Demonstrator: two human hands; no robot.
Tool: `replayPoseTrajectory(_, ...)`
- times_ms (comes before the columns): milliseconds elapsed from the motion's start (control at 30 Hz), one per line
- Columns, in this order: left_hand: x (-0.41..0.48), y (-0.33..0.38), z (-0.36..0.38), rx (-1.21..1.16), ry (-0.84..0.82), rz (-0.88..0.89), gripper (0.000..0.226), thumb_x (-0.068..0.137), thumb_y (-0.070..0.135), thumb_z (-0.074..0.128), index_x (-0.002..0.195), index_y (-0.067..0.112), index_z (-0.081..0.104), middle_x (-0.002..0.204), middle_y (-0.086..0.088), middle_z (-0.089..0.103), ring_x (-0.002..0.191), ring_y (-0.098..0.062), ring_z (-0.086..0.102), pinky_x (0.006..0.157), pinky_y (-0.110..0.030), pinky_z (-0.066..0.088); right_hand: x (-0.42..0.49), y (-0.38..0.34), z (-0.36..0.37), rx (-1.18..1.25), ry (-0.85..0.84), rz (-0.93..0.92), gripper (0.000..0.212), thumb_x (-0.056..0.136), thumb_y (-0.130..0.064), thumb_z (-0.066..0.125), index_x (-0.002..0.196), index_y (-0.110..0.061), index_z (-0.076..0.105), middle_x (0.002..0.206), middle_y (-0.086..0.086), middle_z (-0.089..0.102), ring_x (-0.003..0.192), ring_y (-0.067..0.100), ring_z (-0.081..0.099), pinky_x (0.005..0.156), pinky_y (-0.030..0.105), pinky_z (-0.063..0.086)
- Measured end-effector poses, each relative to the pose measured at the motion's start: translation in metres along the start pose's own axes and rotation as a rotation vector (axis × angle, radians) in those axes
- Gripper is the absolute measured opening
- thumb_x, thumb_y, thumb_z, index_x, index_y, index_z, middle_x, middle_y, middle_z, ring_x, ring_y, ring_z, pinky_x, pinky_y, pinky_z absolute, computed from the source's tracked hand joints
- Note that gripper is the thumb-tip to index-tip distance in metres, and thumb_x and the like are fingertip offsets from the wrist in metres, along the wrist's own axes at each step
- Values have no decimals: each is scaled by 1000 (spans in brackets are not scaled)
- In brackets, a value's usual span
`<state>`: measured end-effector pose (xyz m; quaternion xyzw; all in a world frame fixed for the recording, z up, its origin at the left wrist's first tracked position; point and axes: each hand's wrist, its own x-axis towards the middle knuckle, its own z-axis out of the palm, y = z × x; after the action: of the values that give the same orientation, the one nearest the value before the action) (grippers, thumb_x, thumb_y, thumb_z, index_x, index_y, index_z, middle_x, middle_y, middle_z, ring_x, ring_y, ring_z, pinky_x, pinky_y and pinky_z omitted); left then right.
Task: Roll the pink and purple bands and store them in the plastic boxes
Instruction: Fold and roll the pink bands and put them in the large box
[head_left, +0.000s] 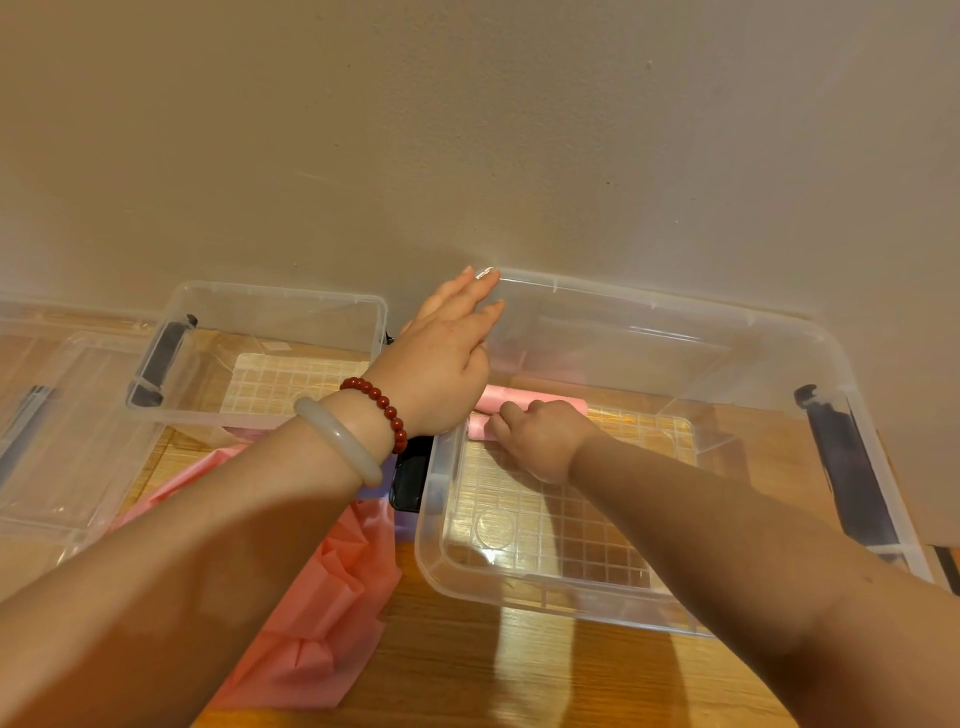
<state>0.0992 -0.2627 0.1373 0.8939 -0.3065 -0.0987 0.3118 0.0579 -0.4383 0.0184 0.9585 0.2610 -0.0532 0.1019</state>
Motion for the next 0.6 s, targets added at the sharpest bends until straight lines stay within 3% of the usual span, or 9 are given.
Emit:
replayPoseTrajectory(100, 0, 1, 0, 1, -5, -1, 49, 100, 7, 31, 149, 13, 32, 161, 9, 7, 147, -5, -5, 115, -20, -1, 0, 0, -4, 11, -5, 10, 34, 56, -21, 87, 78, -6, 66, 65, 12, 57, 35, 27, 49, 40, 22, 19)
replayPoseTrajectory(233, 0, 1, 0, 6, -4, 1, 49, 100, 8, 32, 148, 13, 34, 161, 9, 8, 147, -4, -5, 117, -24, 2, 5, -1, -13, 14, -23, 63, 35, 56, -15, 86, 81, -3, 66, 68, 14, 56, 38, 29, 52, 43, 20, 6)
replayPoseTrajectory(400, 0, 1, 1, 15, -5, -1, 49, 100, 8, 32, 148, 13, 34, 161, 10, 7, 146, -4, -5, 117, -23, 1, 6, 2, -11, 11, 4, 73, 18, 73, -20, 63, 80, -4, 66, 67, 14, 56, 37, 29, 53, 42, 22, 20)
replayPoseTrajectory(433, 1, 1, 1, 15, -5, -2, 49, 100, 8, 32, 148, 13, 34, 161, 10, 7, 147, -4, -5, 116, -23, 0, 6, 3, -6, -7, -2, 70, 21, 72, -25, 66, 78, -5, 66, 65, 13, 56, 35, 28, 51, 42, 21, 19)
replayPoseTrajectory(533, 1, 2, 0, 10, -14, -8, 49, 100, 9, 31, 149, 14, 32, 161, 10, 5, 146, -4, -6, 116, -23, -1, 11, 5, 1, -22, -67, 65, 39, 39, -28, 90, 64, -13, 65, 56, 5, 53, 26, 22, 42, 42, 16, 14)
replayPoseTrajectory(600, 1, 3, 1, 11, -18, -6, 49, 100, 9, 31, 149, 14, 32, 161, 10, 5, 146, -3, -6, 117, -23, 0, 13, 3, -3, -37, -60, 89, 43, 36, -26, 92, 66, -11, 64, 58, 6, 53, 27, 23, 44, 41, 16, 12)
